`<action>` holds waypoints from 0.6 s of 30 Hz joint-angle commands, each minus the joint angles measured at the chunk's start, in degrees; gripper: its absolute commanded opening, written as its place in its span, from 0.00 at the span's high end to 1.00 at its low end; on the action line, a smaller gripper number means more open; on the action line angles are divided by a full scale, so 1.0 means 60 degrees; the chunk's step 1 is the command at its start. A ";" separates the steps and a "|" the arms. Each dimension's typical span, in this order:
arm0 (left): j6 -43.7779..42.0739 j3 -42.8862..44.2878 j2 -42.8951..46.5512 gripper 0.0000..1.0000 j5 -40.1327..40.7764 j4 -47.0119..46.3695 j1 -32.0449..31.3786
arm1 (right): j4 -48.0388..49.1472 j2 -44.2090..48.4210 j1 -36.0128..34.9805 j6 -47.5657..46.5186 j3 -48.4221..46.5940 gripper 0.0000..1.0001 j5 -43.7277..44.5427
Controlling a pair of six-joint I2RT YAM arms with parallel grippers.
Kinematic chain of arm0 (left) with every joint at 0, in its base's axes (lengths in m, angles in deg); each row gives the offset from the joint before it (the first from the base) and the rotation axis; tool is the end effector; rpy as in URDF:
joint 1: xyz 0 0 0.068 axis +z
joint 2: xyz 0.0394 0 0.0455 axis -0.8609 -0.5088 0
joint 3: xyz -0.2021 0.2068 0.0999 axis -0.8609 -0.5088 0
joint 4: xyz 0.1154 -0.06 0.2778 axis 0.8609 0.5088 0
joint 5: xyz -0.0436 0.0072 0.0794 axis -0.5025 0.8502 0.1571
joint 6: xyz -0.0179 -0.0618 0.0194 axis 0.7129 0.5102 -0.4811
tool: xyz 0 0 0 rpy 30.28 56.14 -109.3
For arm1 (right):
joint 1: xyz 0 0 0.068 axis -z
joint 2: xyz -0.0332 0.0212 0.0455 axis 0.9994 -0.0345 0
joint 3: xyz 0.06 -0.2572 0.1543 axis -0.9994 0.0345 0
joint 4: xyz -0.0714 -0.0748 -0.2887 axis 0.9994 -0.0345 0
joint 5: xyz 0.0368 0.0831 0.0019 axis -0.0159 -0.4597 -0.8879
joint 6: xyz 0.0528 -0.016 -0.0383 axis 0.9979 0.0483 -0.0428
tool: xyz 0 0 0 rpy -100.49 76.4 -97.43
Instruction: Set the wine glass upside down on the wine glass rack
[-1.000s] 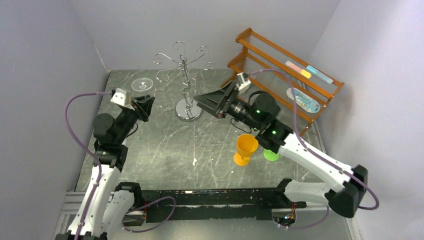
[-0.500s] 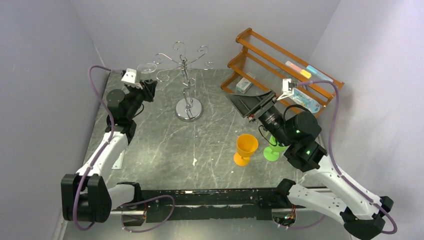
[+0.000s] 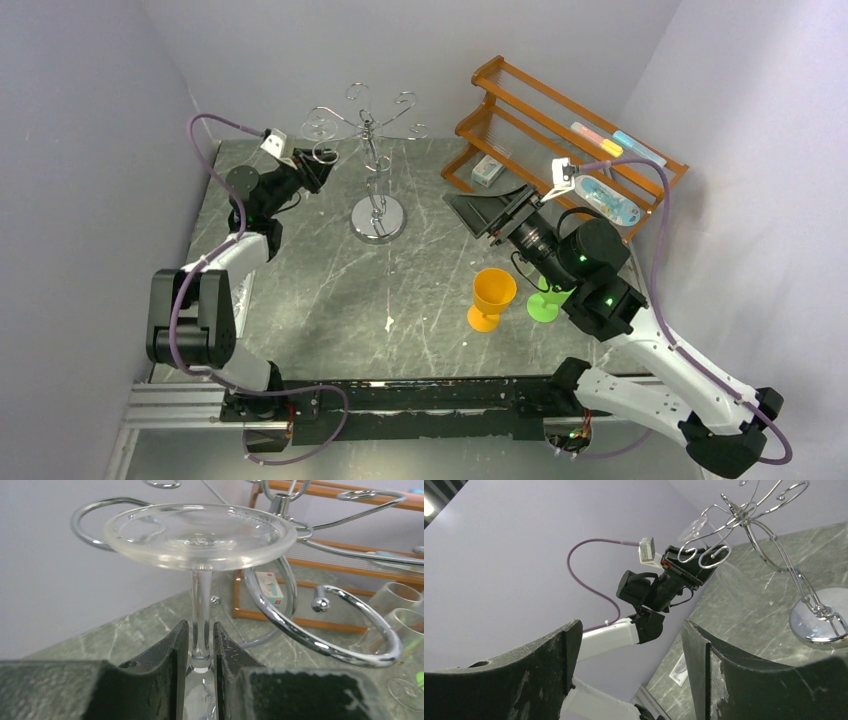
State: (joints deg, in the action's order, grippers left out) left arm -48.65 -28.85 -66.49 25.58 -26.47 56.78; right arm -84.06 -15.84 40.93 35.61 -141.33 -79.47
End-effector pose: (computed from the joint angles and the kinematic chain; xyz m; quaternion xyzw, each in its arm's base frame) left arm 0.3792 -0.0484 0.2998 0.1841 0.6169 -0.2854 0.7100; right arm 0.1535 0.1581 0.4671 0.0486 0.6138 0.5695 0.5446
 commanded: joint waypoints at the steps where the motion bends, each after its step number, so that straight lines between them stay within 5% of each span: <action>1: 0.0618 0.0678 -0.0583 0.95 -0.1703 -0.2505 0.0192 | -0.0129 0.0092 0.0041 -0.0155 0.0006 0.24 -0.0050; 18: 0.0997 0.2332 -0.2420 0.95 -0.2132 -0.2165 0.0214 | 0.0948 -0.0179 0.0043 0.0085 0.0231 0.26 -0.0713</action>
State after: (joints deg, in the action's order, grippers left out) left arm -42.07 -17.48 -80.96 13.40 -35.93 57.68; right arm -80.82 -16.24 40.93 35.61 -140.56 -82.35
